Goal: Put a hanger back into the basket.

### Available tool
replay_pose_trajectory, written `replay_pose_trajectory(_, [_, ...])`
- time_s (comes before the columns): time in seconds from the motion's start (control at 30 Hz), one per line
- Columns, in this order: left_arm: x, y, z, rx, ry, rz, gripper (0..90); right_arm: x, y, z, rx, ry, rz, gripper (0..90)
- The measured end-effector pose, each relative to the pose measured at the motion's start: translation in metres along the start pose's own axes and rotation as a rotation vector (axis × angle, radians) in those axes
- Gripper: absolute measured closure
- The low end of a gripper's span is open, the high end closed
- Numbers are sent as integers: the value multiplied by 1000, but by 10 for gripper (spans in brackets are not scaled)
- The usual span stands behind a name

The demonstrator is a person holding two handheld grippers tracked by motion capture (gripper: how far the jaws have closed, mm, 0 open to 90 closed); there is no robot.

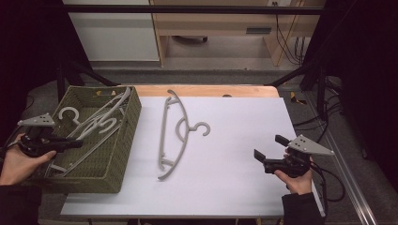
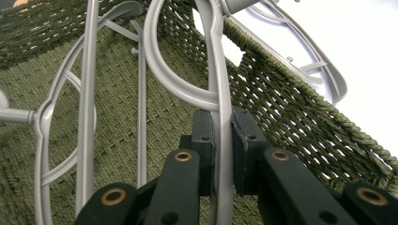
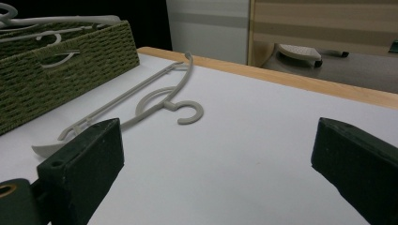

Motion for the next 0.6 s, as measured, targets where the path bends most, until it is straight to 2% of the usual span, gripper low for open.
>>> replay_pose_trajectory(0.13, [-1,-3,-1,19,-9,9,806,0,0,0,-2,-2,-4,30])
replay_pose_trajectory(0.23, [-3,-2,0,15,5,-2,806,0,0,-1,-1,-2,-3,30])
replay_pose_trajectory(0.4, [-12,-5,2,20,9,24,800,0,0,0,0,-1,-5,30])
replay_pose_trajectory(0.43, [-13,-6,1,18,25,34,800,0,0,0,0,-2,-4,30])
replay_pose_trajectory(0.5, [-15,-8,-4,-14,60,38,802,0,0,0,0,1,0,31])
replay_pose_trajectory(0.6, [-17,-11,-12,-31,52,45,801,0,0,0,1,0,-1,31])
Point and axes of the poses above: each handheld gripper's, and its own axes: z roughly backward along the jaws, y roughly out of its top, x roughly to its right, the point moved 1 cm from there along -z, roughly forward along the jaws, and after that the axes turned 15 degrees about z, right-handed, at the moved point
